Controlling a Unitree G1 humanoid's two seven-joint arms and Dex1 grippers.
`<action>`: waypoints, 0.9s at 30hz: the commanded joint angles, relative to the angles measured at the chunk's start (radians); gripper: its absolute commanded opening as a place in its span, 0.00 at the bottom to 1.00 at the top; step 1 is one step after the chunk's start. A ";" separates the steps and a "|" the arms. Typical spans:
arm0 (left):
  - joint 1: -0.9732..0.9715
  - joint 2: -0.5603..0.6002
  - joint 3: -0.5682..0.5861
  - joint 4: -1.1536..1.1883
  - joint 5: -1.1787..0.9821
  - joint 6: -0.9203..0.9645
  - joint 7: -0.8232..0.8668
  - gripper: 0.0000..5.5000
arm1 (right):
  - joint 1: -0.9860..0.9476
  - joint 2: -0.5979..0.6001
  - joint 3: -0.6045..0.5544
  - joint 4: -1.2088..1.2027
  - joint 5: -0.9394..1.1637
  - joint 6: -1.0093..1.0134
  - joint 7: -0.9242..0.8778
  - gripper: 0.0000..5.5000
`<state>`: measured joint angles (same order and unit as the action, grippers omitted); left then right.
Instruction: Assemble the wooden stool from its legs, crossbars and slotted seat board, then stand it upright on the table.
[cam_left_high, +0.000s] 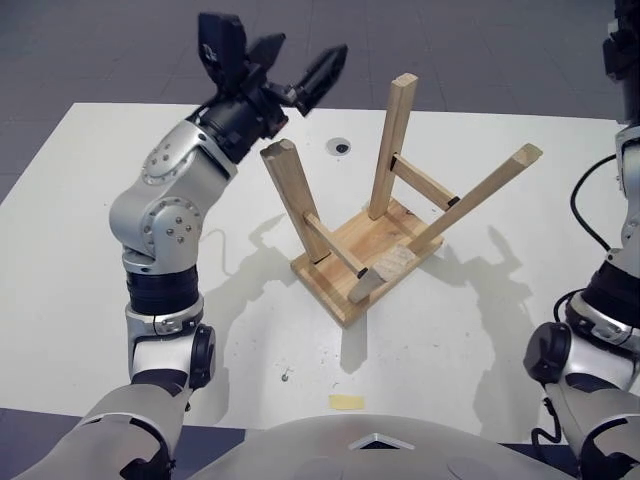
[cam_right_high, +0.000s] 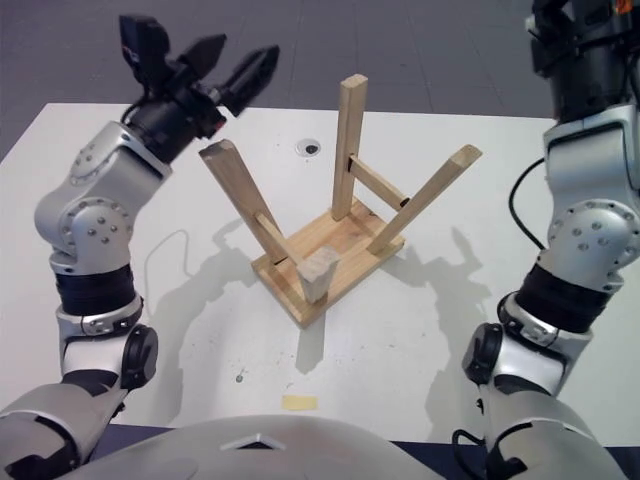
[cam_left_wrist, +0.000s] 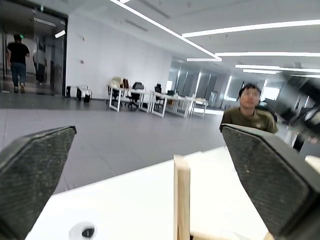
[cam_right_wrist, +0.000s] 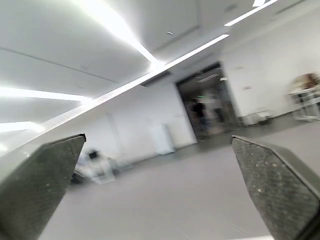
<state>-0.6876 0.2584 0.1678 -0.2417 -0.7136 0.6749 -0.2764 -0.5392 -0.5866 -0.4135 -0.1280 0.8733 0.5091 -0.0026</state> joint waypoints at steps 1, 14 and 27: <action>-0.049 0.051 0.073 -0.003 -0.019 0.011 0.022 0.98 | 0.190 -0.061 0.111 0.041 -0.141 0.082 0.101 0.98; 0.186 0.193 0.135 0.028 0.080 0.021 0.008 0.98 | 0.467 -0.133 0.218 -0.386 0.064 0.310 0.534 0.98; 0.759 0.750 0.175 0.167 0.214 -0.148 -0.785 0.98 | 0.723 -0.310 0.171 -0.295 -0.116 0.142 0.954 0.98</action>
<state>-0.0310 0.8689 0.3615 -0.0902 -0.5308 0.5423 -0.8806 0.1132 -0.8346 -0.2546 -0.3586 0.7448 0.6406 0.8558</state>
